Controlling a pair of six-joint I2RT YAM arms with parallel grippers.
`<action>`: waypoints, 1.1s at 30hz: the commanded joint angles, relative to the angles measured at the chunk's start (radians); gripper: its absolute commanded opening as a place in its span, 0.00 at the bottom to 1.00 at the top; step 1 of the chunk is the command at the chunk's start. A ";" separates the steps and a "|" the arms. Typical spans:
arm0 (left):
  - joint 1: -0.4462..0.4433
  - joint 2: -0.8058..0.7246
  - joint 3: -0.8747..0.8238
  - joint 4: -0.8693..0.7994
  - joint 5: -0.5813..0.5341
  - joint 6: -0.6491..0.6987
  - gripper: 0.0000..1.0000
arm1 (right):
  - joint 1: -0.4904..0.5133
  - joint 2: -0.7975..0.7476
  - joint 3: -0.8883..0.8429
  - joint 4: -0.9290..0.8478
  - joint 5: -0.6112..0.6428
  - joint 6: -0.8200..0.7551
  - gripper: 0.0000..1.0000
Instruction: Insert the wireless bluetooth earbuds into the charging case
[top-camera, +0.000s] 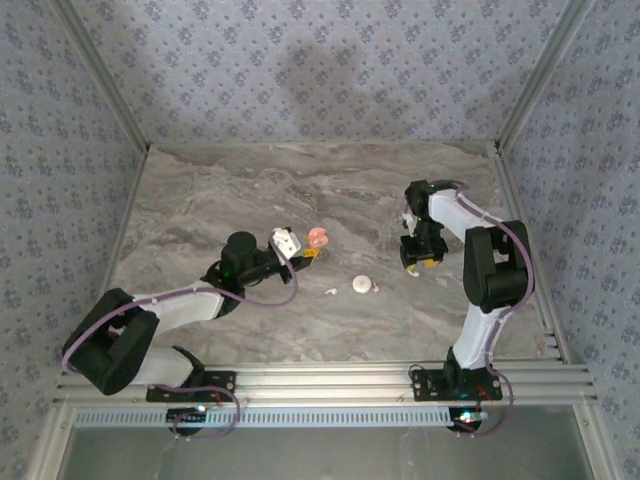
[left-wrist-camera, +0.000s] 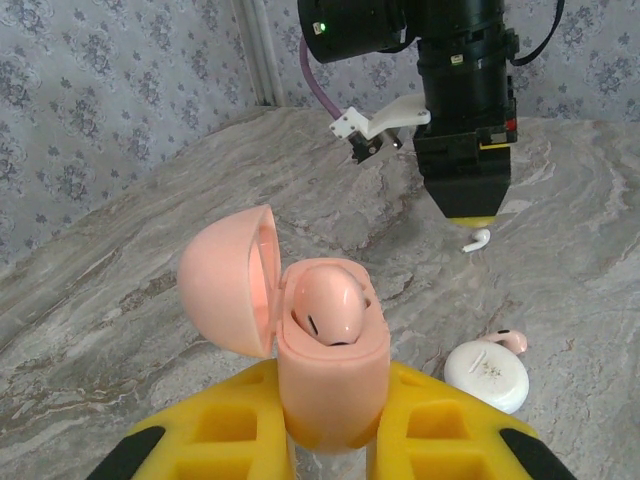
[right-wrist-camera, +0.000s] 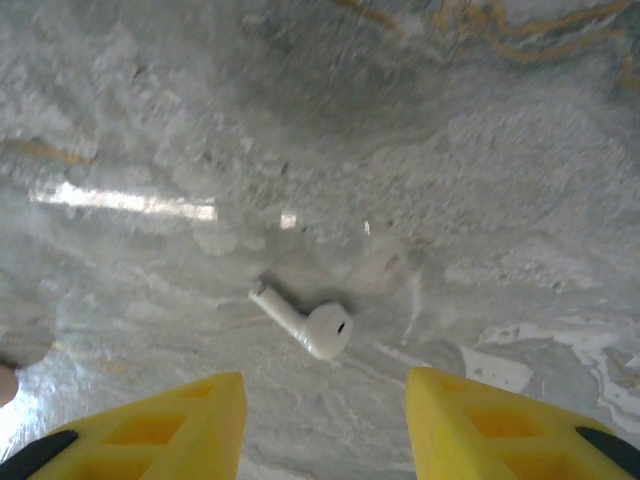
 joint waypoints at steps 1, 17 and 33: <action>-0.007 -0.005 0.028 -0.004 -0.003 0.008 0.11 | -0.005 0.051 0.028 0.021 0.023 0.025 0.47; -0.007 -0.003 0.031 -0.010 -0.007 0.006 0.11 | 0.032 0.074 0.000 0.032 0.071 0.026 0.47; -0.007 0.000 0.032 -0.007 -0.001 0.003 0.11 | 0.057 -0.038 0.089 -0.083 0.058 -0.022 0.50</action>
